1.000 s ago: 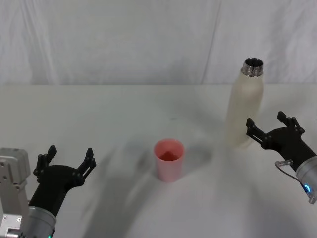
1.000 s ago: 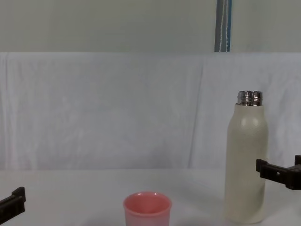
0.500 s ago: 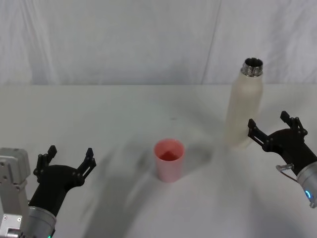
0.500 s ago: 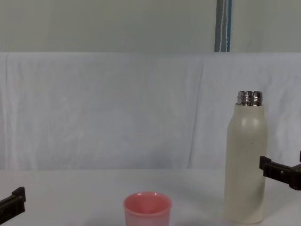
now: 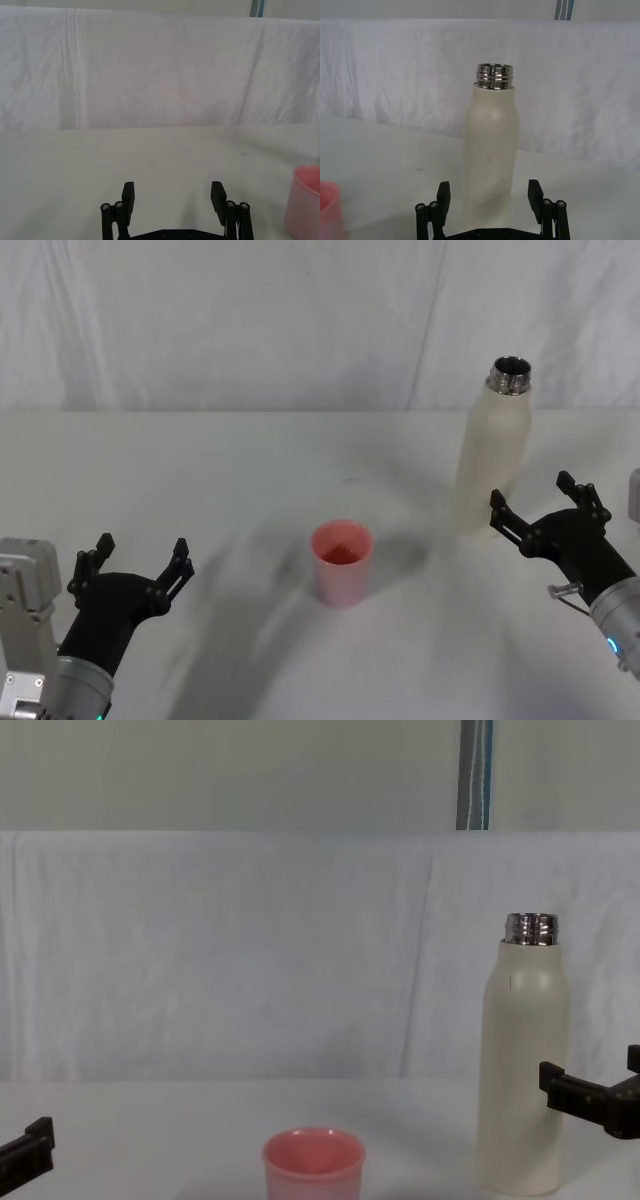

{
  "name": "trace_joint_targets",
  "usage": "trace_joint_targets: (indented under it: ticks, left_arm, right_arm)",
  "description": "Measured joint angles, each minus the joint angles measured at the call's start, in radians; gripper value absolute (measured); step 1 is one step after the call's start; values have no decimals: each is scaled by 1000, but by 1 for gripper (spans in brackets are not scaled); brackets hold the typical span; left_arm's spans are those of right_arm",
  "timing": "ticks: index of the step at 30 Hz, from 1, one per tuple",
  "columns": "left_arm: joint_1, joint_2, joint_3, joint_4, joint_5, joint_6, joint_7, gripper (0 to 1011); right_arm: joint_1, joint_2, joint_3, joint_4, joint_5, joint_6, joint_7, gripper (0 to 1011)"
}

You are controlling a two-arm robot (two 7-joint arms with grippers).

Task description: Grasp the thermos with one hand and pour water into the cup lid.

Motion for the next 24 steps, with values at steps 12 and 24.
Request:
trace_joint_targets:
  ticks: [12,24]
  left_arm:
    - [0,0,0,0,0,0,0,1001]
    - [0,0,0,0,0,0,0,1001]
  right_arm:
    - [-14,-10,5,-7,35,-1,49,1000]
    - [-26,-11,-15,-11,72,11,64,1000]
